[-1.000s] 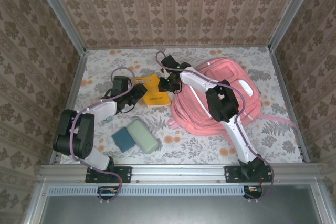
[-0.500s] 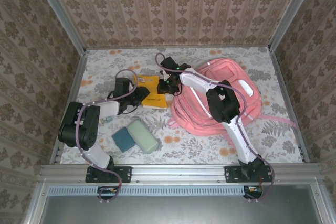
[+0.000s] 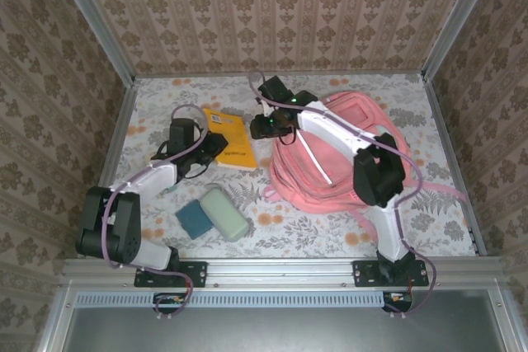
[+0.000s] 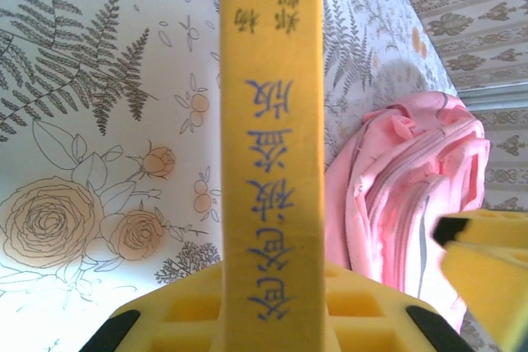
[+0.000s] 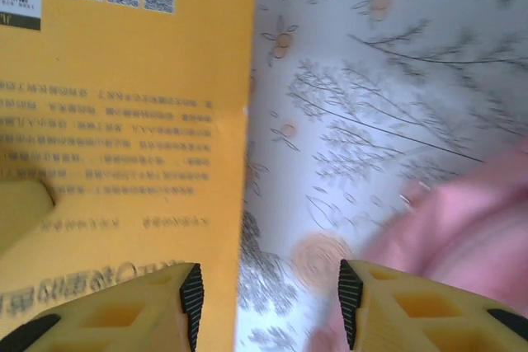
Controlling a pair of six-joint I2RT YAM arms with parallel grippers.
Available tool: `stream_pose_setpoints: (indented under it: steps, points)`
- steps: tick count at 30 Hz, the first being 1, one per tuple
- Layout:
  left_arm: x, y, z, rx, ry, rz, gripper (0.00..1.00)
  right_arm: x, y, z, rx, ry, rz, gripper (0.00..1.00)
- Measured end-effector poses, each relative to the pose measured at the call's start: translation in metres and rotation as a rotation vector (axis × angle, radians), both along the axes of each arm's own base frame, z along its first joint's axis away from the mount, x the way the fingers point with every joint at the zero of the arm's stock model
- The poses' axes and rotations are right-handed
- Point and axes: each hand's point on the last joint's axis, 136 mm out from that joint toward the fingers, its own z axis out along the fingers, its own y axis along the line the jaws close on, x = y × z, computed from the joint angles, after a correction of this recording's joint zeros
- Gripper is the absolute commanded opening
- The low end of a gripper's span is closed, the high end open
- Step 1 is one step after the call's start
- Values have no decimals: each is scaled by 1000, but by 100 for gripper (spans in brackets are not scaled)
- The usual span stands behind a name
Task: Pack the student bag
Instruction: Pick up the book from the center of the table, then open the student bag at the center of the table.
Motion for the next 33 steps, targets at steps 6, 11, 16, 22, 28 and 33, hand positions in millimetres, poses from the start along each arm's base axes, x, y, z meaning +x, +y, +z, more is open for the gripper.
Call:
stream_pose_setpoints:
  steps: [6,11,16,22,28,33]
  points:
    - [-2,1,22,-9,-47,-10,0,-34,-52,3,-160,-46,1,56]
    - [-9,1,32,-16,-56,-21,0,-66,-87,-41,-331,33,44,56]
    - [-14,1,37,-18,-59,-29,0,-89,-108,-71,-448,88,85,54]
    - [-18,2,42,-20,-64,-32,0,-89,-113,-73,-495,66,96,0]
    - [-21,2,47,-22,-74,-36,0,-85,-111,-56,-485,46,77,0]
    - [-23,-5,50,-32,-81,-50,0,-60,-105,1,-405,-41,19,0]
